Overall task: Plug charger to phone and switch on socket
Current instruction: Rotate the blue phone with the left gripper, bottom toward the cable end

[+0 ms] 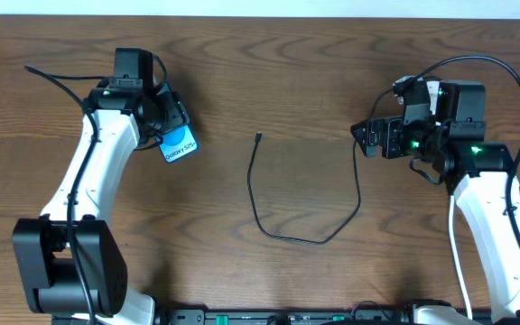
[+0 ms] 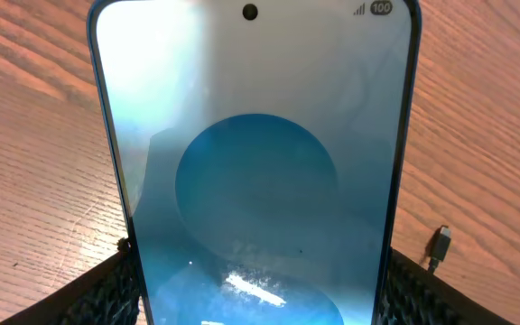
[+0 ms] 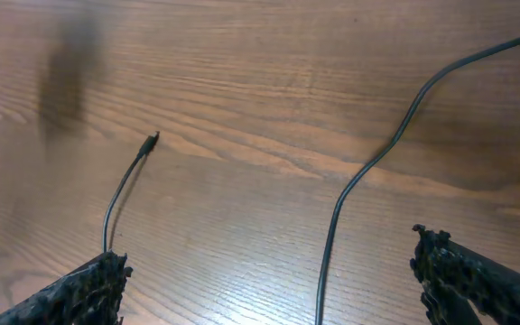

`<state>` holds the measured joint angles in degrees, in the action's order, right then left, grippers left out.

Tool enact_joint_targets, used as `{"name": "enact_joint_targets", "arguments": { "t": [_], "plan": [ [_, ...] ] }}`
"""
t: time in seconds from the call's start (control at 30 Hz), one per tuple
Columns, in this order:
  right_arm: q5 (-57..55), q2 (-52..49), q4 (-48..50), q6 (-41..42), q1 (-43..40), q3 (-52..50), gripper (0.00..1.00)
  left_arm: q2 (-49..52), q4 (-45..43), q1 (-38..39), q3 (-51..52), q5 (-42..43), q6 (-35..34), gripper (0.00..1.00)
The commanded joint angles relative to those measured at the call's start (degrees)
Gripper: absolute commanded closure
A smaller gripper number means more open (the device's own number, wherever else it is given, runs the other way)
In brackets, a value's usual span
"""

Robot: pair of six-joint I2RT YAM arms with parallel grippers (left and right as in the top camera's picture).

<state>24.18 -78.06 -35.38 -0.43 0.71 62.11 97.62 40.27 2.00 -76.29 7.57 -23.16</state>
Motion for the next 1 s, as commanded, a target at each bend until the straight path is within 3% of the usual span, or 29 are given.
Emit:
{"name": "enact_joint_targets", "arguments": {
  "t": [0.0,0.3,0.97],
  "plan": [
    [-0.09,-0.24,-0.22,0.79,0.46,1.20,0.01,-0.66,-0.07,0.17,-1.31,0.83,-1.22,0.25],
    [-0.09,-0.24,-0.22,0.79,0.46,1.20,0.01,-0.66,0.74,0.17,-1.31,1.07,-6.40,0.25],
    [-0.09,-0.24,-0.22,0.79,0.46,1.20,0.01,-0.66,0.90,-1.66,-1.29,14.45,-14.45,0.25]
  ]
}}
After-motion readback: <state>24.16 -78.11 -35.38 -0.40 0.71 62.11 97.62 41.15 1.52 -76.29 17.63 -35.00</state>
